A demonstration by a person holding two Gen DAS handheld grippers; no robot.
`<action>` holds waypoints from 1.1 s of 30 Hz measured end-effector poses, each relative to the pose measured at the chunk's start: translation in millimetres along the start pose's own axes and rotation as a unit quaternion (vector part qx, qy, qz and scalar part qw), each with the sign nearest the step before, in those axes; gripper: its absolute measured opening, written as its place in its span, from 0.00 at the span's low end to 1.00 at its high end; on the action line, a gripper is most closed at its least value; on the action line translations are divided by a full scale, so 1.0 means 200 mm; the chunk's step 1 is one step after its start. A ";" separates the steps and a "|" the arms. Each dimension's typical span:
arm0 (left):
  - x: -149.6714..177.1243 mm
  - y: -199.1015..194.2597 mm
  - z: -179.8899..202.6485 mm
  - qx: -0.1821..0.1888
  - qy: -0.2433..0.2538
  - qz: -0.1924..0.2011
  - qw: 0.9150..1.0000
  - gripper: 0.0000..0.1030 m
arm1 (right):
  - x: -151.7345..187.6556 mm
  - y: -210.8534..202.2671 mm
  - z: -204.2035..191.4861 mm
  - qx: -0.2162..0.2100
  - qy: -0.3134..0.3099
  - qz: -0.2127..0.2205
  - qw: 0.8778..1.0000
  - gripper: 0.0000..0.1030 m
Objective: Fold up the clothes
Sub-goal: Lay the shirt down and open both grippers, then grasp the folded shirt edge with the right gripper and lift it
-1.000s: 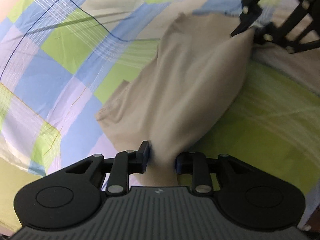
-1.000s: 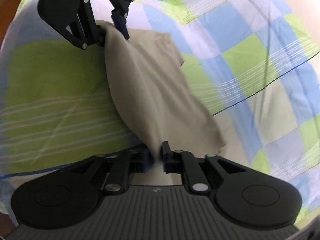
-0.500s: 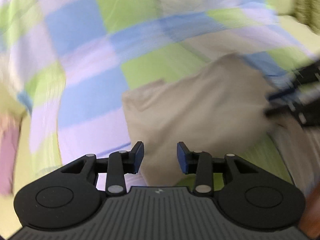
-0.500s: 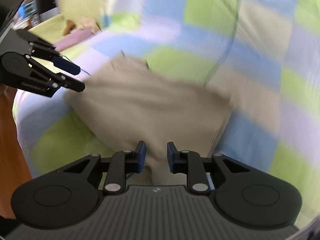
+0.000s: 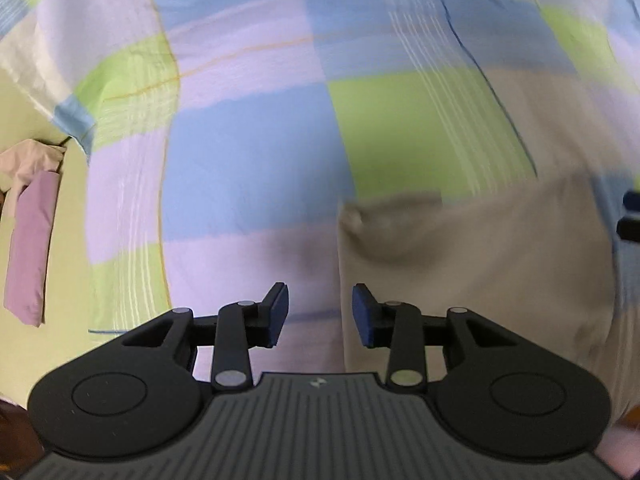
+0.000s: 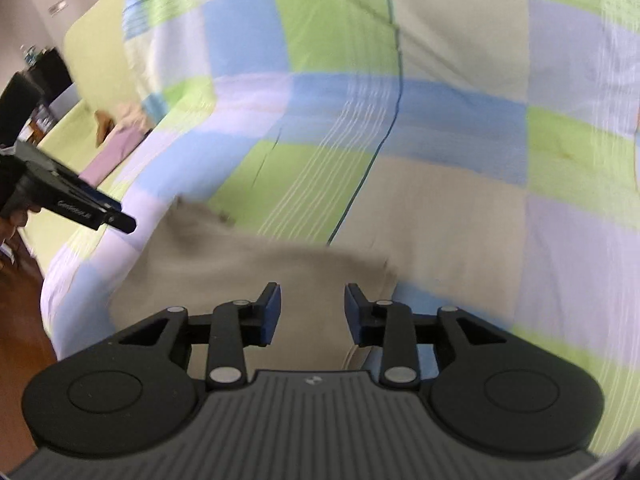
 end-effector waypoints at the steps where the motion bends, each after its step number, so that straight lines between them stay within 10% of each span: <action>1: -0.02 0.00 0.01 -0.003 0.002 0.001 1.000 0.42 | -0.02 0.02 0.01 0.005 0.009 0.002 1.000 0.32; 10: -0.09 0.06 -0.02 0.013 0.044 0.008 0.999 0.44 | -0.06 0.06 -0.02 0.023 0.000 -0.008 1.000 0.32; 13: -0.08 0.11 -0.06 0.004 0.056 0.005 0.998 0.44 | -0.08 0.04 -0.11 0.003 -0.058 0.014 0.998 0.08; 17: -0.07 0.18 -0.17 0.003 0.042 -0.007 0.999 0.44 | -0.14 0.12 -0.27 -0.046 -0.132 0.021 0.990 0.08; 30: -0.05 0.32 -0.24 0.039 0.001 -0.029 0.999 0.44 | -0.34 0.65 -0.52 -0.167 -0.337 -0.016 0.926 0.22; 33: -0.05 0.33 -0.23 0.045 0.006 -0.029 0.999 0.46 | -0.36 0.69 -0.51 -0.193 -0.353 -0.027 0.915 0.03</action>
Point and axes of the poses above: each gripper's, at about its wrist camera, not at the fingertips, and y roughly the way its jaws point, z to its right, x to its underside, the point moved 1 cm from there along y, roughly the way its jaws point, and after that the axes turned 10 degrees about -y, right-handed, at the moved point
